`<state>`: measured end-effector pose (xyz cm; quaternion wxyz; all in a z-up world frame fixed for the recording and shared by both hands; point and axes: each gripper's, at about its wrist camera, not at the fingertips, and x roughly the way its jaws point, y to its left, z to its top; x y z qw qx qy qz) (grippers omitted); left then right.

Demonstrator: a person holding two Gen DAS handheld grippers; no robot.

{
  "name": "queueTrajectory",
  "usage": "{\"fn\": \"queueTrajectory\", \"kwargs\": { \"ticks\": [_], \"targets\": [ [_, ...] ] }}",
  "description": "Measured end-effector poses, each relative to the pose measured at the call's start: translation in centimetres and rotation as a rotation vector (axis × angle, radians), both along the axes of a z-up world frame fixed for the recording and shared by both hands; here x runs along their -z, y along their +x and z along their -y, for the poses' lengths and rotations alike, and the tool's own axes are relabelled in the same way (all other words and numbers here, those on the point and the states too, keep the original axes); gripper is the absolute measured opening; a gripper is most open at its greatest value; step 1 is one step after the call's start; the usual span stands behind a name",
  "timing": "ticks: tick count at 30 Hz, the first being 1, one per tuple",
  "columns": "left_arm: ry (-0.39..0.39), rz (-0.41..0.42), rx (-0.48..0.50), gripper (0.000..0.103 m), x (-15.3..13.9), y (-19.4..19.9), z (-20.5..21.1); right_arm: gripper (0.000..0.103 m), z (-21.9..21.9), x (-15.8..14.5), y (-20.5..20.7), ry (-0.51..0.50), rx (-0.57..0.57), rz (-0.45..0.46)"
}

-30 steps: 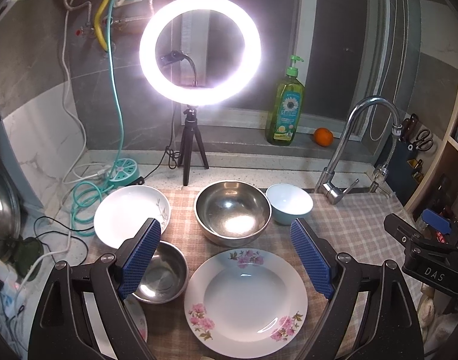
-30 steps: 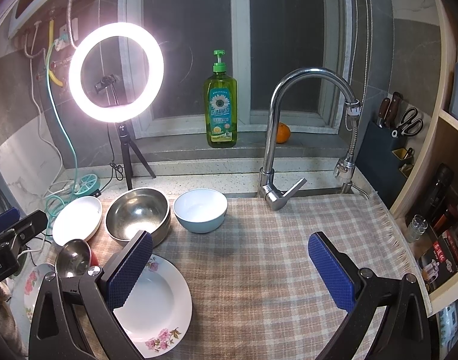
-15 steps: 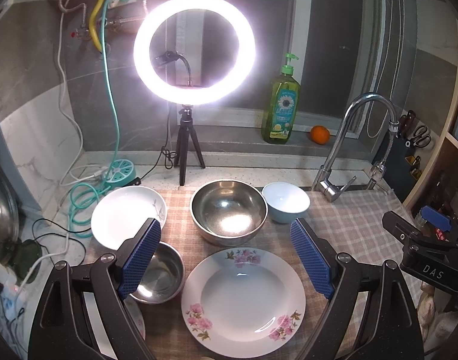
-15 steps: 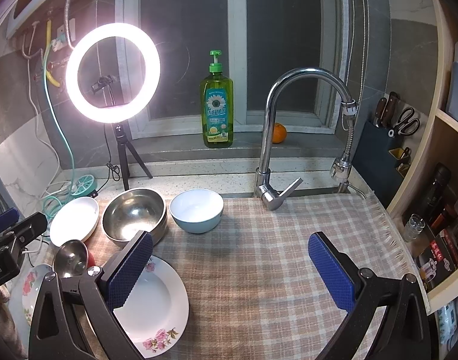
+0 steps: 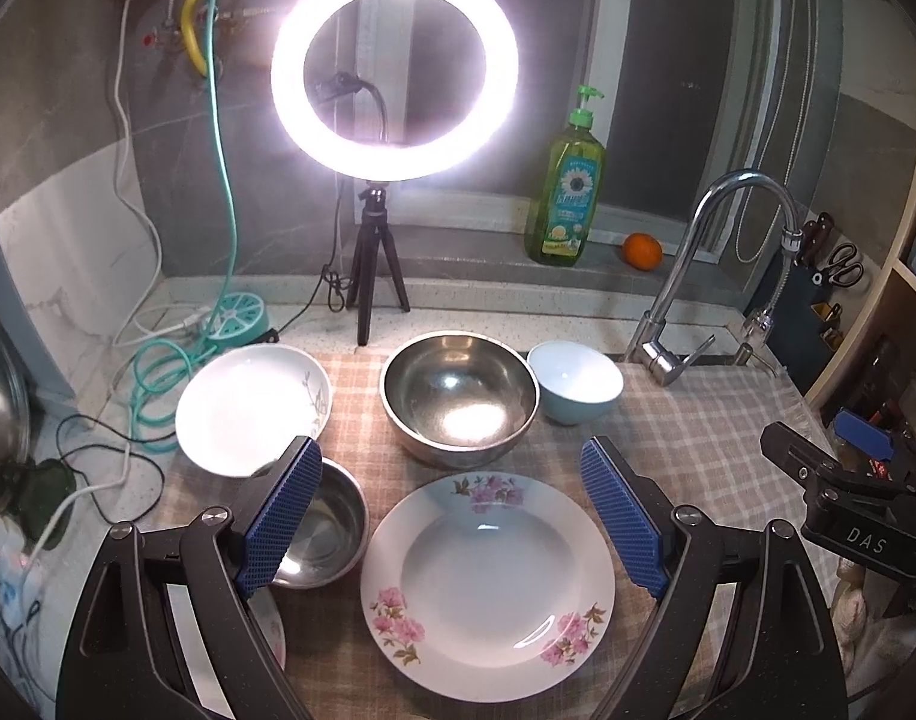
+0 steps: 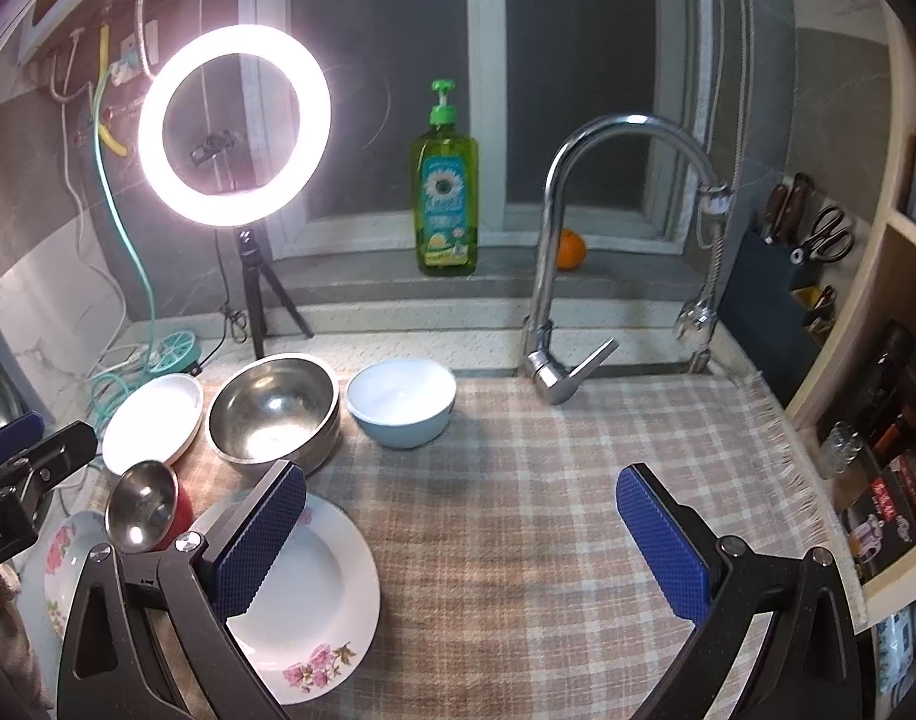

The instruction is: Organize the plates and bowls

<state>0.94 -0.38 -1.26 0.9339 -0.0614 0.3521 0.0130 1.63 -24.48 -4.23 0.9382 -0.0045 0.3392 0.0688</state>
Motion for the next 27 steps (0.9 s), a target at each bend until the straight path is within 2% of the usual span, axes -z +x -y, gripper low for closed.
{"fn": "queueTrajectory", "kwargs": {
  "ticks": [6, 13, 18, 20, 27],
  "targets": [
    [-0.046, -0.061, -0.020, 0.087, 1.7, -0.1, -1.3, 0.103, -0.1, 1.7, 0.7, 0.039, -0.050, -0.059],
    [-0.078, -0.134, -0.052, 0.079, 3.9, -0.7, -2.8, 0.100, 0.1, 3.6, 1.8, 0.086, -0.095, -0.126],
    [-0.110, -0.183, -0.088, 0.071, 5.6, -1.2, -3.9, 0.084, -0.2, 4.9, 2.8, 0.108, -0.152, -0.183],
    [-0.126, -0.202, -0.101, 0.060, 6.2, -1.6, -4.2, 0.078, -0.7, 5.5, 3.4, 0.106, -0.178, -0.206],
    [-0.197, -0.273, -0.144, 0.045, 8.6, -2.5, -4.4, 0.055, -2.3, 7.5, 5.4, 0.111, -0.306, -0.302]
  ]
}}
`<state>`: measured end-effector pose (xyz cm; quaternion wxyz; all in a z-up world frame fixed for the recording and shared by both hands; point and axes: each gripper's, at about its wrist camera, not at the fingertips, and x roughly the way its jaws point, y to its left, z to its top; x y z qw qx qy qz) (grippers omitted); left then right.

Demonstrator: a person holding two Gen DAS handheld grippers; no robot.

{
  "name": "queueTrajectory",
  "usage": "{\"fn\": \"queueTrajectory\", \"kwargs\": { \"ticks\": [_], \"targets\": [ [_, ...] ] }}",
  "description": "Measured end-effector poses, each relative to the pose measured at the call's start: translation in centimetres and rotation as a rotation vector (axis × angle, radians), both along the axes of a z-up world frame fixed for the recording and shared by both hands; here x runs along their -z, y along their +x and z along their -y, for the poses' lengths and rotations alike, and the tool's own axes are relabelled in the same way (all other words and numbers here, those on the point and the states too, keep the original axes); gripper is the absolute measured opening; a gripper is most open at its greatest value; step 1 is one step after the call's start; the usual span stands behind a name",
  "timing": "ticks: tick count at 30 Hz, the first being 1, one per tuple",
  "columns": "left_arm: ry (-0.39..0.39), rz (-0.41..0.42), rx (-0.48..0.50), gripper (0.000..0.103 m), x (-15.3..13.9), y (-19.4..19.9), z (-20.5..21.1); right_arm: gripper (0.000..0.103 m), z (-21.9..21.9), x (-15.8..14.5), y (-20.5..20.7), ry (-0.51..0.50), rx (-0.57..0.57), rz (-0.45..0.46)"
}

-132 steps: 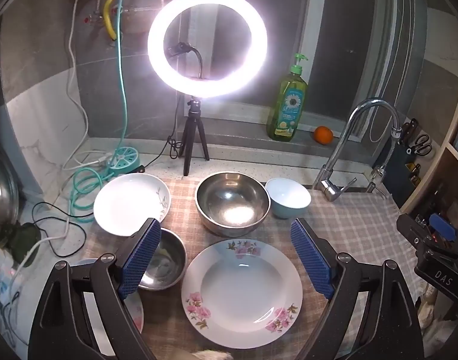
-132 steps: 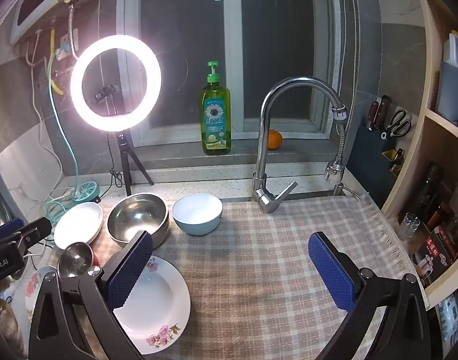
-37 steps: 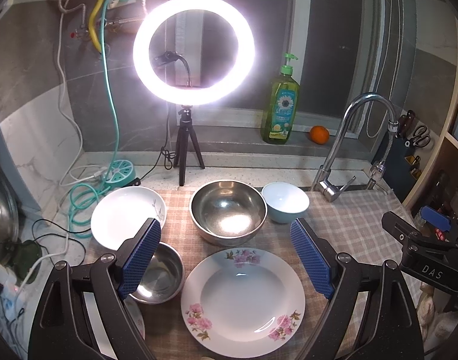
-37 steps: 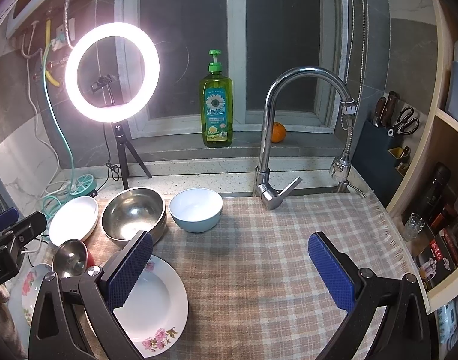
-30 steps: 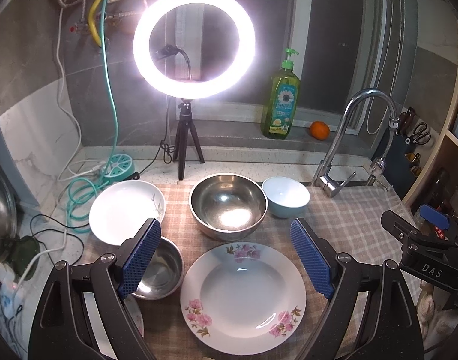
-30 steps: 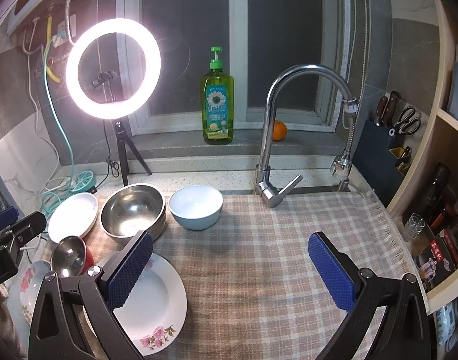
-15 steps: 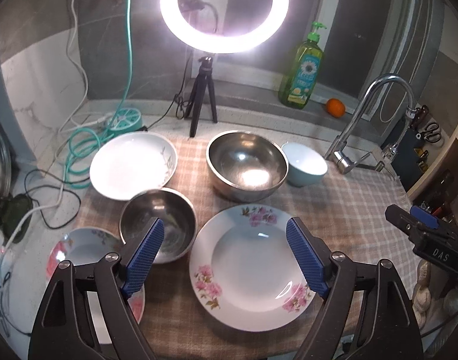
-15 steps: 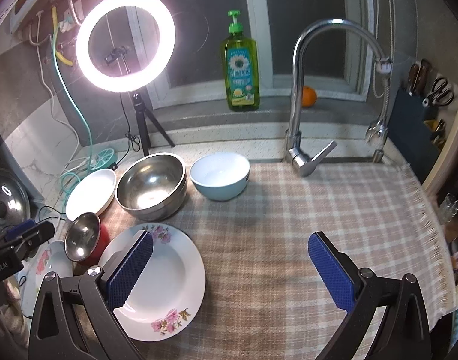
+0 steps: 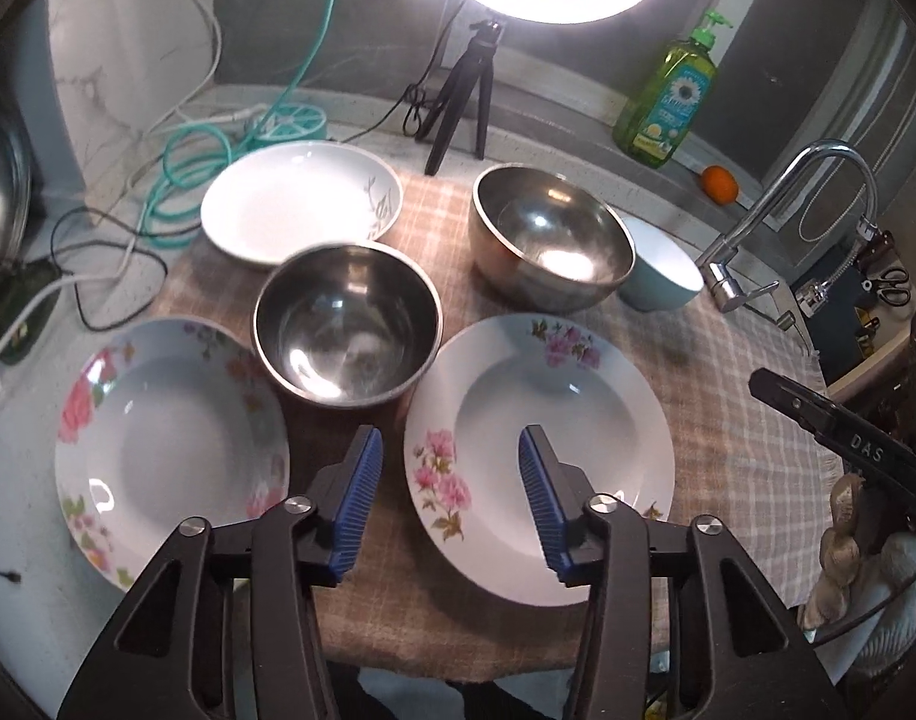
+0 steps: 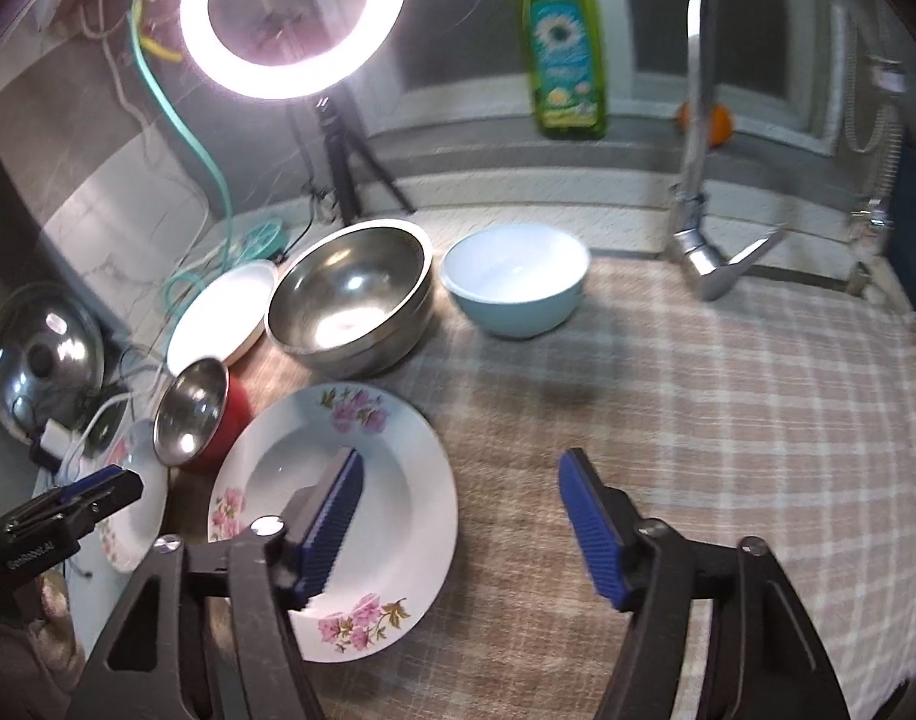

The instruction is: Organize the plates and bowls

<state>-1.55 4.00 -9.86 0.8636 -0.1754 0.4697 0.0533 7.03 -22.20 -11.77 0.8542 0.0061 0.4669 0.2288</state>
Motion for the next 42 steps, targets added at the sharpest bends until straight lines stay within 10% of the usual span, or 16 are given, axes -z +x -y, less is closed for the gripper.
{"fn": "queueTrajectory", "kwargs": {
  "ticks": [11, 42],
  "targets": [
    [-0.094, -0.088, -0.120, 0.033, 4.0, -0.9, -0.2, 0.039, -1.4, 4.8, 4.1, 0.040, -0.134, -0.192],
    [-0.136, -0.140, -0.170, 0.026, 7.4, 1.0, -0.8, 0.021, -1.9, 8.9, 7.1, 0.114, -0.167, -0.328]
  ]
}}
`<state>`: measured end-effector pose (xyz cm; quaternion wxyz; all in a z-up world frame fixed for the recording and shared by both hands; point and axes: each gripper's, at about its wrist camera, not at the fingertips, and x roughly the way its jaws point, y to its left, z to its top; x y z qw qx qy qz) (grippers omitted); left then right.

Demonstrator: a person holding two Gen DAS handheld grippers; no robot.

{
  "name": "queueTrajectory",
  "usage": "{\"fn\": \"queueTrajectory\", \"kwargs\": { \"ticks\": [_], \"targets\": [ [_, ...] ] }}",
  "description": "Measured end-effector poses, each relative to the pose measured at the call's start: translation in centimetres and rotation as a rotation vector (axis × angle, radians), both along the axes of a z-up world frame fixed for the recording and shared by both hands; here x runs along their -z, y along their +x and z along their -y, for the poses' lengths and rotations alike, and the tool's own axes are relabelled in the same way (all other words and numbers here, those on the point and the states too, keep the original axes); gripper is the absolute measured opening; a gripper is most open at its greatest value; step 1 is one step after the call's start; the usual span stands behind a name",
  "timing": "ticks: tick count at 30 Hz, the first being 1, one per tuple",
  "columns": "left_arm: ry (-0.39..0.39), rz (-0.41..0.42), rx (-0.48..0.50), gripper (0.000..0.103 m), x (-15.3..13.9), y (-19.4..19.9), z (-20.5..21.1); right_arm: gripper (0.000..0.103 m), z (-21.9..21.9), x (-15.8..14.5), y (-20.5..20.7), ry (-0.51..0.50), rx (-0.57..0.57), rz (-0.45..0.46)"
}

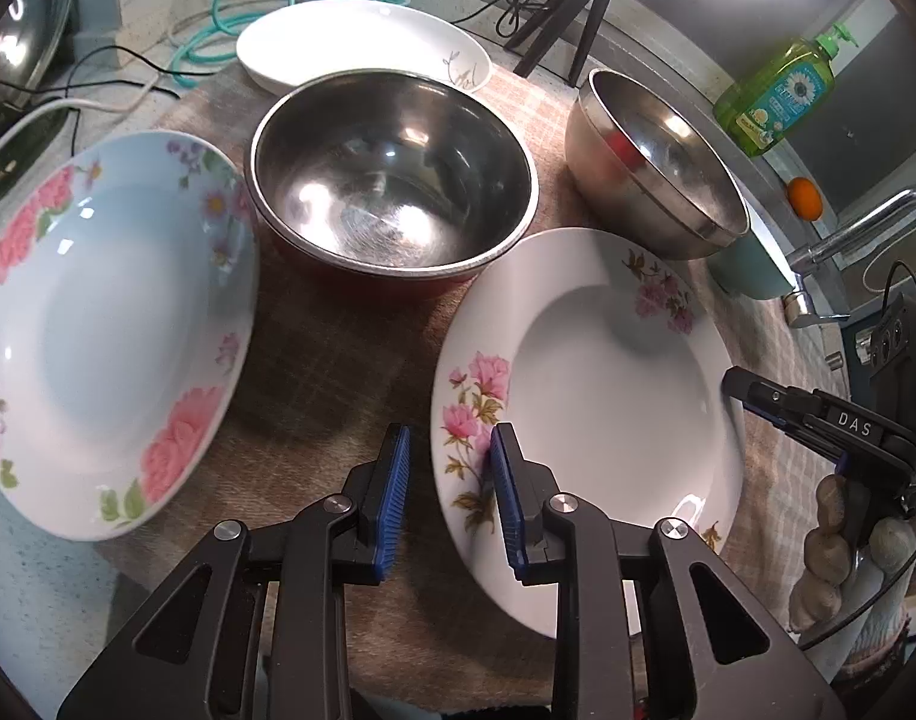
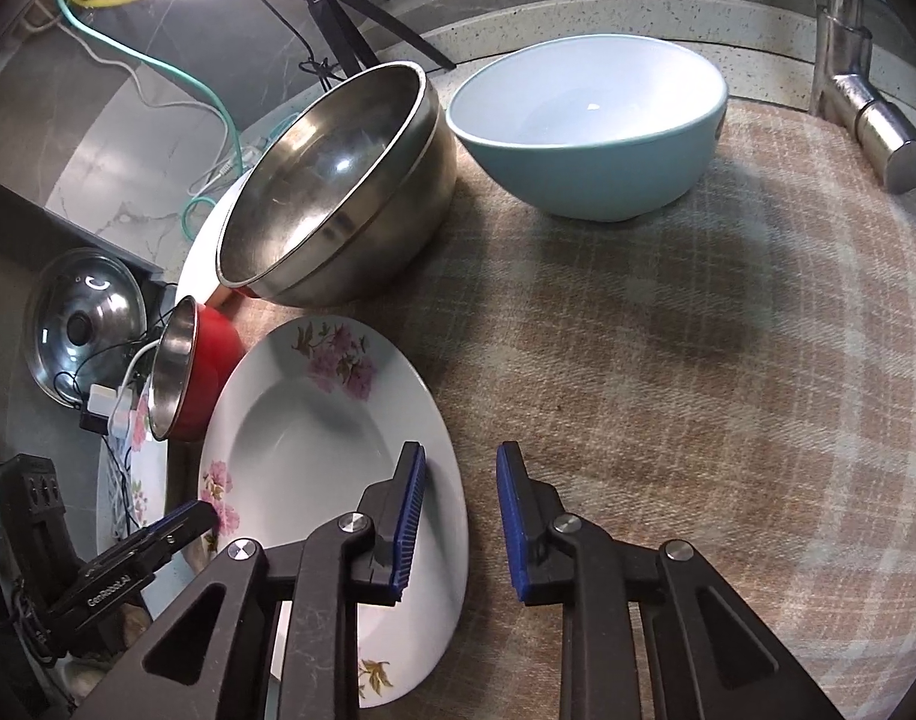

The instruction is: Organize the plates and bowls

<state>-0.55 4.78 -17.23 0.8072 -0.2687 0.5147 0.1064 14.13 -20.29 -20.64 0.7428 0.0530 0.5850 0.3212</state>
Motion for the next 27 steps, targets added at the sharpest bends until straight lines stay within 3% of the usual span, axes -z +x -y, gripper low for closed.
{"fn": "queueTrajectory", "kwargs": {
  "ticks": [4, 27],
  "targets": [
    [-0.002, 0.003, 0.013, 0.020, -0.1, 0.2, 0.2, 0.015, -0.5, 0.0, -0.2, 0.009, -0.015, -0.009],
    [0.017, -0.003, 0.055, 0.020, -0.2, -0.2, 0.6, 0.016, 0.0, -0.1, -1.9, -0.008, 0.006, -0.016]
  ]
}}
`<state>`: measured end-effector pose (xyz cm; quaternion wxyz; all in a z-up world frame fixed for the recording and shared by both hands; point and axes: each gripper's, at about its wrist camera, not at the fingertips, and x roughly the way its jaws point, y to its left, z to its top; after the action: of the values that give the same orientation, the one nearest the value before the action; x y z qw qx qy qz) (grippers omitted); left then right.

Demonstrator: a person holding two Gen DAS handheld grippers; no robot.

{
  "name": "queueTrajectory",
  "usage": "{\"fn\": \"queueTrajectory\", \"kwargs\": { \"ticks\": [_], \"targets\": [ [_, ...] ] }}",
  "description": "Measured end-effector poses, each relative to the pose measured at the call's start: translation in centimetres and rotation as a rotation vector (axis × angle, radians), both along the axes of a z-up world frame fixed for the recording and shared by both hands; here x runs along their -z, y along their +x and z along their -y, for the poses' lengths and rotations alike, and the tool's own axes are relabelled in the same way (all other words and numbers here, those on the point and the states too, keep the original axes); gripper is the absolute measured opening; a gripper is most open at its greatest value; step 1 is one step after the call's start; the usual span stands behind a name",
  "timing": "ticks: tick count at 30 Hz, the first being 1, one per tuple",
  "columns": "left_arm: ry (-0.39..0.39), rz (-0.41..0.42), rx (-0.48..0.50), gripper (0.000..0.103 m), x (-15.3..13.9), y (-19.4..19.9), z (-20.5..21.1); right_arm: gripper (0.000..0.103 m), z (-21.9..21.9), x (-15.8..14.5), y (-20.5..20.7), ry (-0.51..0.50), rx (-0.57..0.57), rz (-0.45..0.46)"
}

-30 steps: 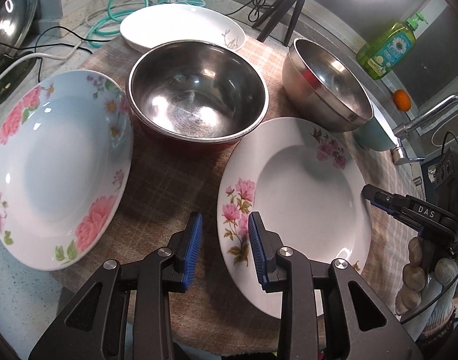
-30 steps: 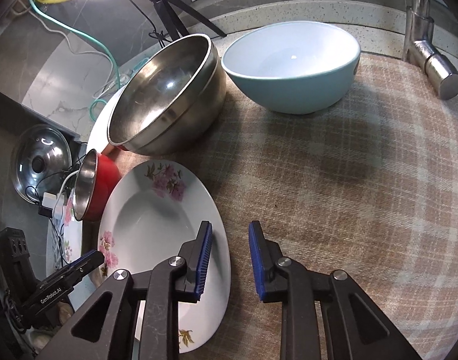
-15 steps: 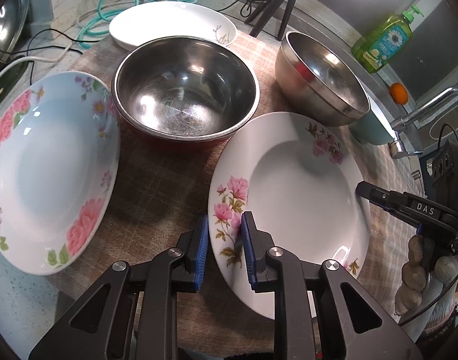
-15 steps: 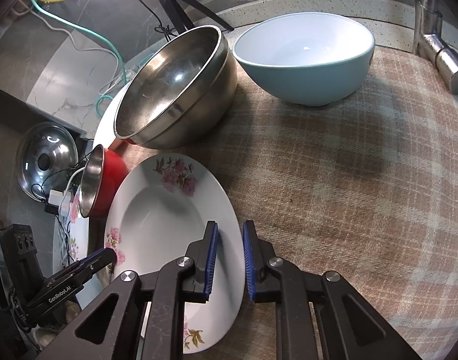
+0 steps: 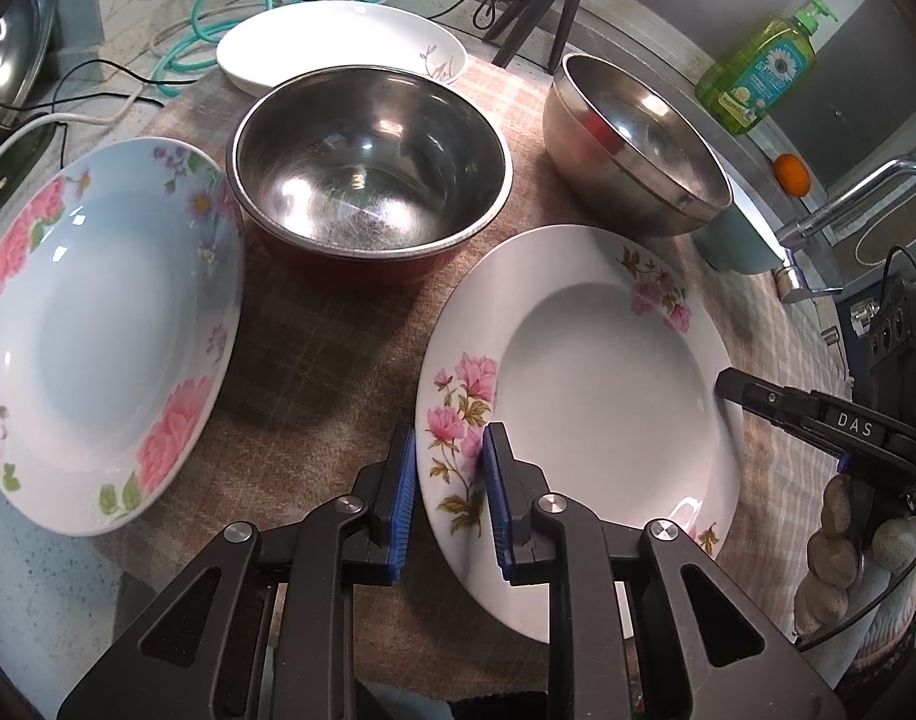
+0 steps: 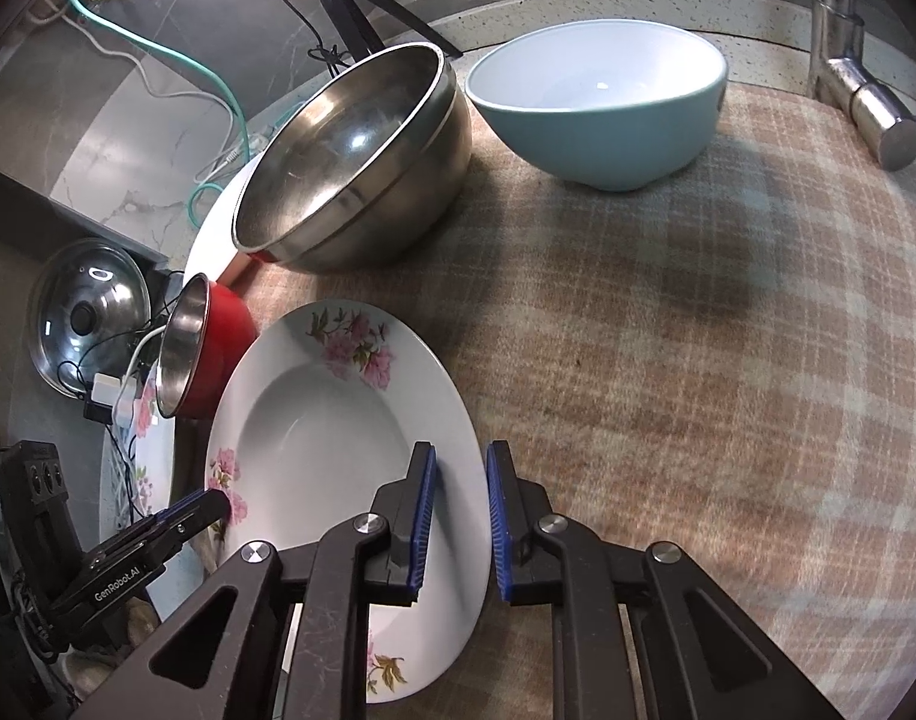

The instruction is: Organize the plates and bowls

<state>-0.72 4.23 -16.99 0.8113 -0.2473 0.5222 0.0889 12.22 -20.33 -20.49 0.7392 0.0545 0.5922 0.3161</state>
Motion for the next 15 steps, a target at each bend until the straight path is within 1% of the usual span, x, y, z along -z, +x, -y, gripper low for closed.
{"fn": "queueTrajectory", "kwargs": {
  "ticks": [8, 15],
  "targets": [
    [0.005, -0.002, 0.022, 0.020, 0.0, -0.6, 0.5, 0.016, 1.2, 0.1, -1.9, -0.001, 0.041, -0.001],
    [0.018, -0.006, 0.049, 0.020, -0.2, -0.9, 0.8, 0.016, 2.0, 0.4, -3.6, 0.009, 0.076, -0.019]
  ]
}}
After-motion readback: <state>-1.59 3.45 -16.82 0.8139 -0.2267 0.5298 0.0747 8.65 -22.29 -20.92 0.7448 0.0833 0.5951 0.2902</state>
